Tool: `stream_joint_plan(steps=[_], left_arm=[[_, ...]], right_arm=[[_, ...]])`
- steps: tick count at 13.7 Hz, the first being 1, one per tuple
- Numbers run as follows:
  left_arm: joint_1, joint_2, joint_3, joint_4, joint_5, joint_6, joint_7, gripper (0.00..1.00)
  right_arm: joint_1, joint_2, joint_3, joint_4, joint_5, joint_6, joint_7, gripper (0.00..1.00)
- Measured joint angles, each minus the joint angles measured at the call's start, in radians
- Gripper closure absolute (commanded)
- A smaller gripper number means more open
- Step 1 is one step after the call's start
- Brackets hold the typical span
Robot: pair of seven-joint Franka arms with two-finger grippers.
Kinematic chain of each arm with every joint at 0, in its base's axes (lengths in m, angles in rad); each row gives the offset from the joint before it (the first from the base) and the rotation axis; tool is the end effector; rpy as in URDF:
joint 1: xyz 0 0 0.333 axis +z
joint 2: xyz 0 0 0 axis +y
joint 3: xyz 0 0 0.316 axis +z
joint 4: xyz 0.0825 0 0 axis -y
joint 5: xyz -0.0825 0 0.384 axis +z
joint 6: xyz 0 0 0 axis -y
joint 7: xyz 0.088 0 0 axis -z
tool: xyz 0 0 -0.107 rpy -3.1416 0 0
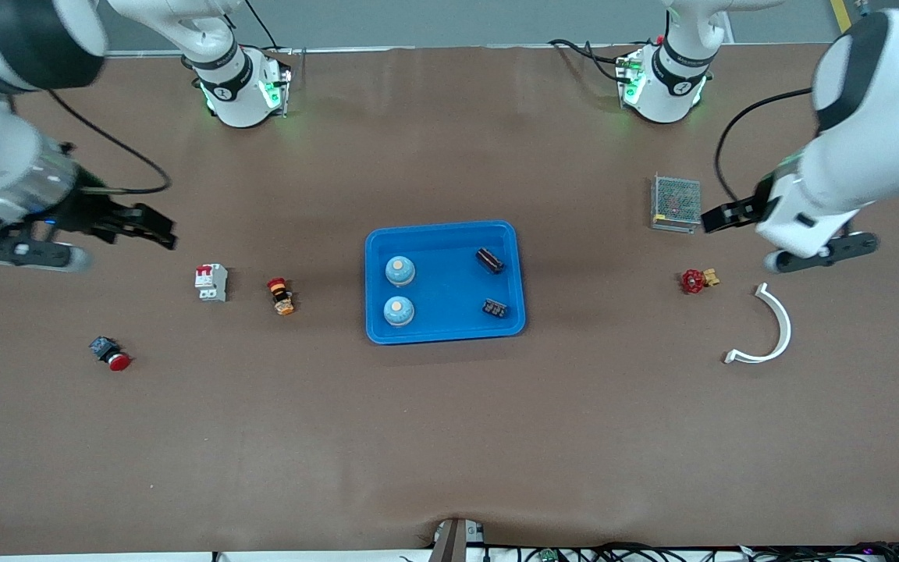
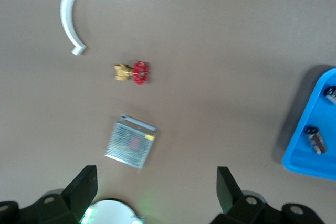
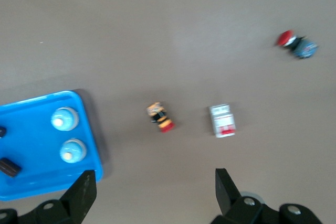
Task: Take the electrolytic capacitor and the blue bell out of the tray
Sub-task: 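Reach the right gripper to a blue bell while the left gripper reaches a capacitor, then grasp the blue bell with the right gripper while the left gripper grasps the capacitor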
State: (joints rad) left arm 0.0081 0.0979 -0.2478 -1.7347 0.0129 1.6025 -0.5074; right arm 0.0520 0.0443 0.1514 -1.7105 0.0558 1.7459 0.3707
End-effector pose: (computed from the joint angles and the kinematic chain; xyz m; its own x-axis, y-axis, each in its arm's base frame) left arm 0.5513 -0.1286 0.4971 0.9426 0.2656 -0.2023 0.2500 -0.9631 -0.0993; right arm 0.5634 0.1198 0.5486 0.9840 -0.1756 -0.0304 -0.1770 -0.9827 -0.0542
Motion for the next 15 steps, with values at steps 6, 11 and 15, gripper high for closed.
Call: stream_joint_plan(steps=[6, 11, 15], left_arm=[[-0.009, 0.04, -0.1, -0.149, -0.089, 0.228, -0.323, 0.0], [-0.08, 0.083, -0.138, -0.265, -0.118, 0.444, -0.505, 0.0], [-0.157, 0.144, -0.141, -0.32, -0.118, 0.619, -0.619, 0.17]], right_arm=[[0.01, 0.041, 0.206, -0.206, 0.0, 0.251, 0.236, 0.0], [0.088, 0.199, 0.267, -0.214, -0.089, 0.411, 0.402, 0.0], [0.163, 0.32, 0.268, -0.205, -0.172, 0.505, 0.488, 0.0]])
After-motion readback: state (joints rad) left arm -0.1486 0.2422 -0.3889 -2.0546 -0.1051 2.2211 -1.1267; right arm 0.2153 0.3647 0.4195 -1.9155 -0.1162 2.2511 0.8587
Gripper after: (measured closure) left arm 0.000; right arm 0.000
